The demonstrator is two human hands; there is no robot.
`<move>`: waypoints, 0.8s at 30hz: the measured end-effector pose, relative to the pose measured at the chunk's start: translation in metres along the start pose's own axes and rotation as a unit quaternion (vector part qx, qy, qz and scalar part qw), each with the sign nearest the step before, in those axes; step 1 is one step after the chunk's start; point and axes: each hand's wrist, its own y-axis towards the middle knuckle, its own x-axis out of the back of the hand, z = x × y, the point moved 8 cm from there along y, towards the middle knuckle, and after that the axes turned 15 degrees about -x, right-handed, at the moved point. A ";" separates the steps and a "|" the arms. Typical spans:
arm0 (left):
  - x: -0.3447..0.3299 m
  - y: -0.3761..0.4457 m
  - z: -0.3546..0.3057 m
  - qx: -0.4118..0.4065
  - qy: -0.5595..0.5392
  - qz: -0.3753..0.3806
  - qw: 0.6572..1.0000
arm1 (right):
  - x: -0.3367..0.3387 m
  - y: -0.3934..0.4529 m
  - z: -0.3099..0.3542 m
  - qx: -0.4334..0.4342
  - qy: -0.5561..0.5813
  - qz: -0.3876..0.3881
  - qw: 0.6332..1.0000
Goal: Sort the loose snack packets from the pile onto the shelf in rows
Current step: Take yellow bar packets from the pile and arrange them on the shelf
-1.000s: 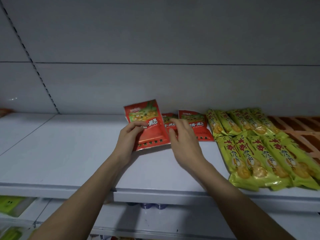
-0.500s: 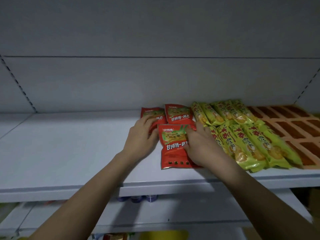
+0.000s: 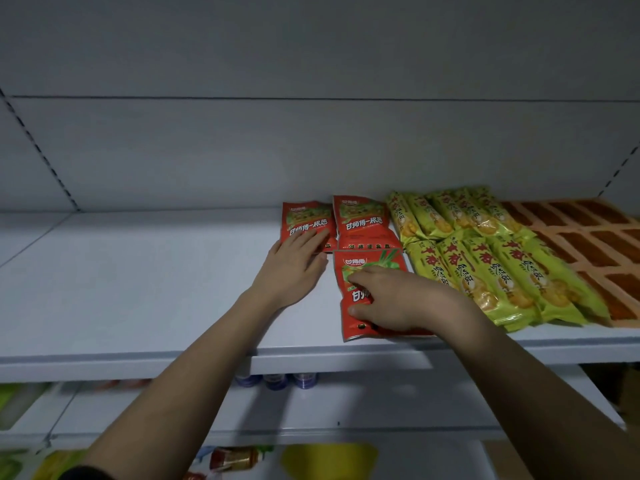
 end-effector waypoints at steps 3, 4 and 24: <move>-0.003 -0.001 0.002 0.013 0.012 0.015 1.000 | 0.000 -0.002 -0.003 -0.003 -0.001 0.012 1.000; -0.003 0.000 0.002 0.014 0.013 0.015 1.000 | 0.000 -0.002 -0.004 -0.003 -0.002 0.013 1.000; 0.125 -0.128 0.072 0.248 0.045 -0.035 0.967 | 0.040 0.029 0.158 0.193 0.124 -0.133 0.964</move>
